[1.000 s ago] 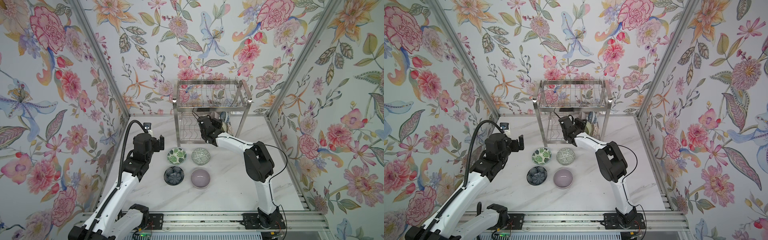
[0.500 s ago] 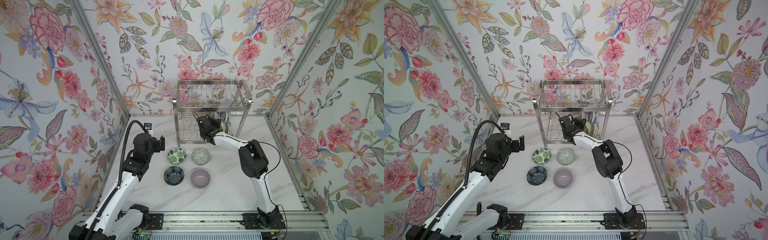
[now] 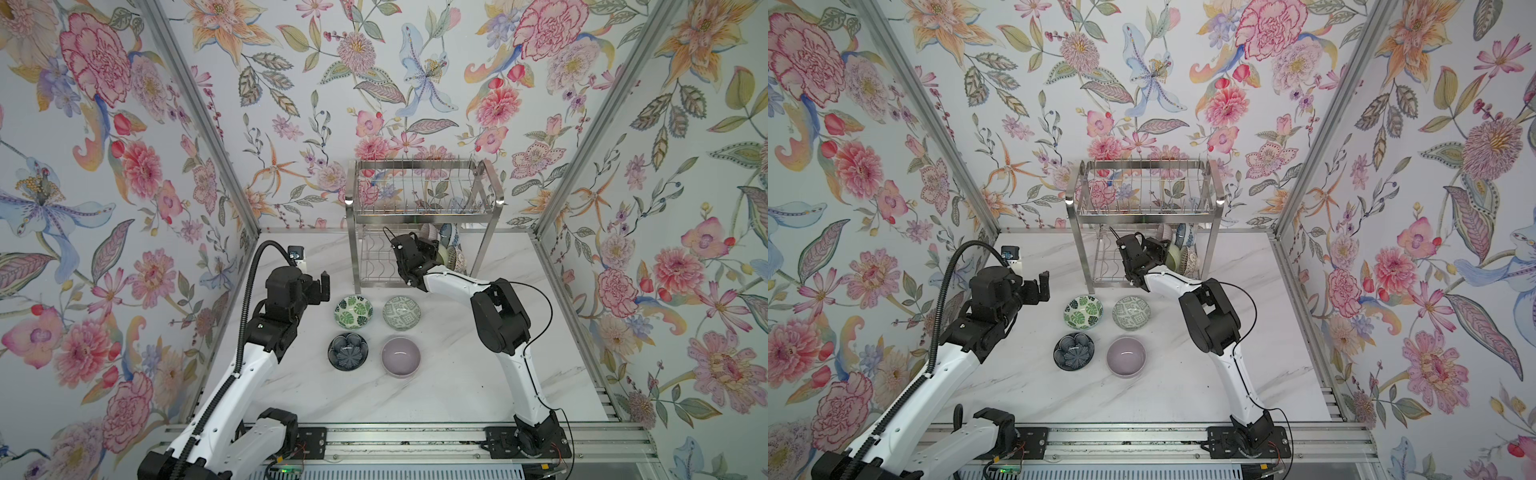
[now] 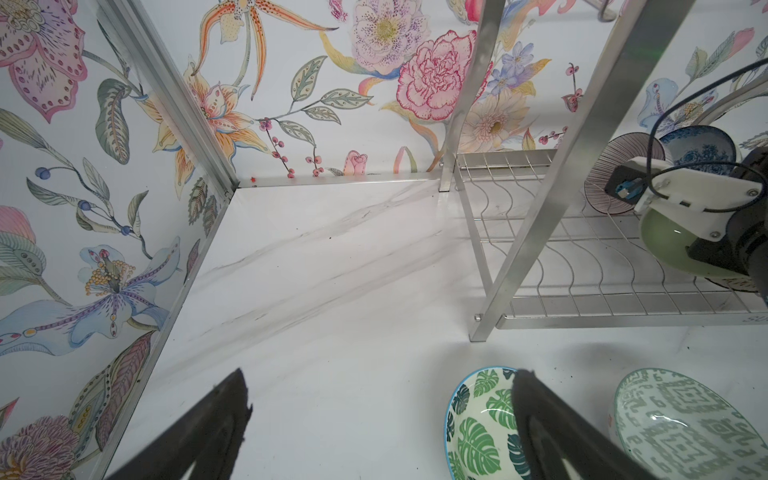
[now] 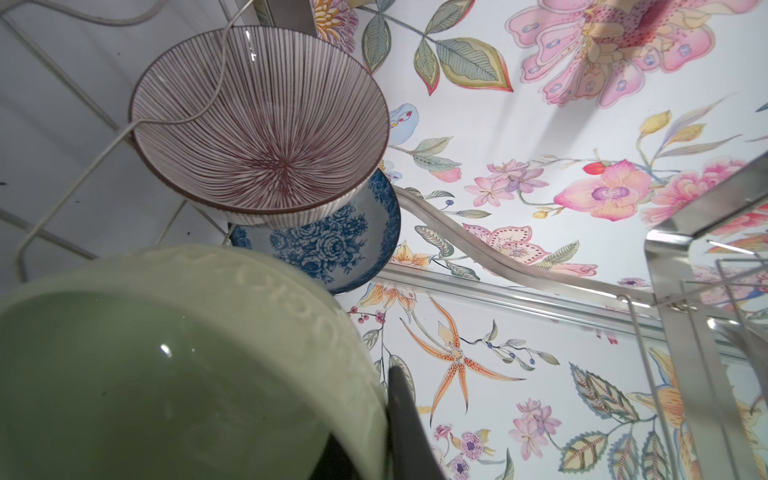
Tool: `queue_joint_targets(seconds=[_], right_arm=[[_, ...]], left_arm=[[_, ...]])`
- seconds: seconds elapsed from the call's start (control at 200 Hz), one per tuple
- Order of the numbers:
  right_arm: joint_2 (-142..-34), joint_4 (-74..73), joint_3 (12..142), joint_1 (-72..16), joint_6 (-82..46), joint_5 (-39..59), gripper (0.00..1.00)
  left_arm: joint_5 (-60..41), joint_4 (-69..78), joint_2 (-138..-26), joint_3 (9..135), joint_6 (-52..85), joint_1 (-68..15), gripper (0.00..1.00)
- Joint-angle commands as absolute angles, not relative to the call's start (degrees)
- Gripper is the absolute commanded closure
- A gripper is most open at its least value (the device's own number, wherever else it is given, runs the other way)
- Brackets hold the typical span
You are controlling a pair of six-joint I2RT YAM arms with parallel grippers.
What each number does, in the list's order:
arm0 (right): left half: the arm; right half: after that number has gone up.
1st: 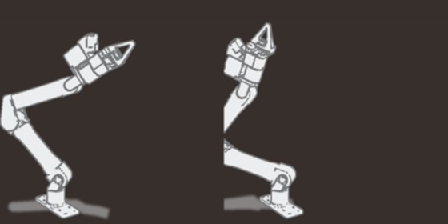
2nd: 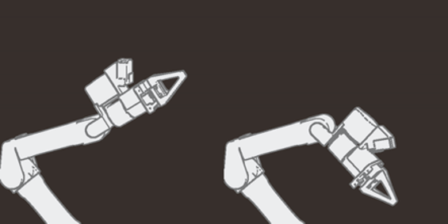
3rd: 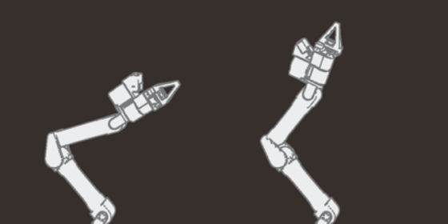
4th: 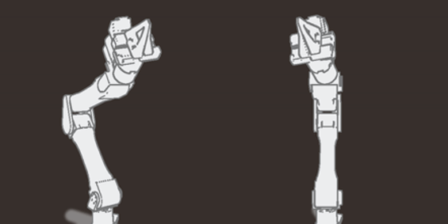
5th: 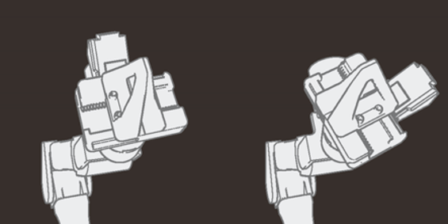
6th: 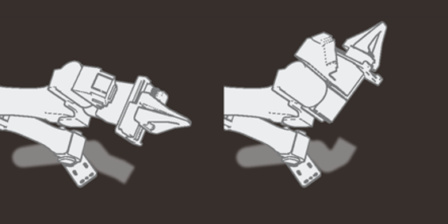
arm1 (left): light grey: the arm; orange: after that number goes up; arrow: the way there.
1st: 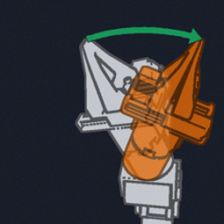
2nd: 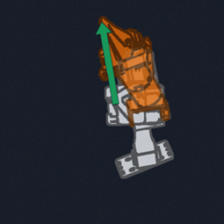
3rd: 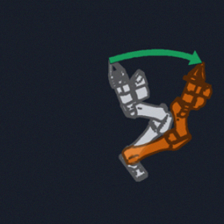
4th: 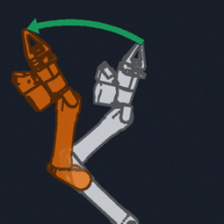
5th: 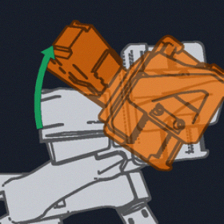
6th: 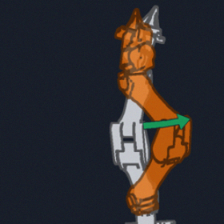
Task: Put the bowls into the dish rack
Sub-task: 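Lower the pale green bowl into the lower rack tier with the right gripper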
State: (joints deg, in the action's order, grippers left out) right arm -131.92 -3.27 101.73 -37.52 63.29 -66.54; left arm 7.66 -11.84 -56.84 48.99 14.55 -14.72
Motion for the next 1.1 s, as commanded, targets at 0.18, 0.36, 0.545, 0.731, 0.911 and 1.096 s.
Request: queue_joint_targets(seconds=[0.18, 0.36, 0.545, 0.731, 0.911, 1.096], right_arm=[[-133.14, -6.63, 104.23, -35.51, 63.94, -69.36, 1.0], [-133.85, -7.82, 103.89, -35.24, 64.95, -69.63, 1.0], [-135.05, -8.05, 103.75, -35.29, 64.8, -69.72, 1.0], [-136.12, -7.91, 103.97, -35.84, 64.73, -69.44, 1.0], [-137.19, -7.17, 104.28, -36.47, 64.86, -69.06, 1.0], [-138.86, -6.85, 104.65, -36.73, 64.97, -69.21, 1.0]], left_arm=[[6.76, -11.45, -55.44, 47.99, 15.38, -13.89, 0.0], [6.51, -11.43, -55.22, 47.99, 15.38, -13.88, 0.01], [6.25, -11.43, -55.19, 47.99, 15.38, -13.8, 0.01], [6.19, -11.34, -55.04, 47.95, 15.41, -13.63, 0.01], [6.0, -11.27, -55.08, 47.98, 15.47, -13.64, 0.01], [5.48, -11.49, -55.26, 48.25, 15.23, -13.55, 0.01]])
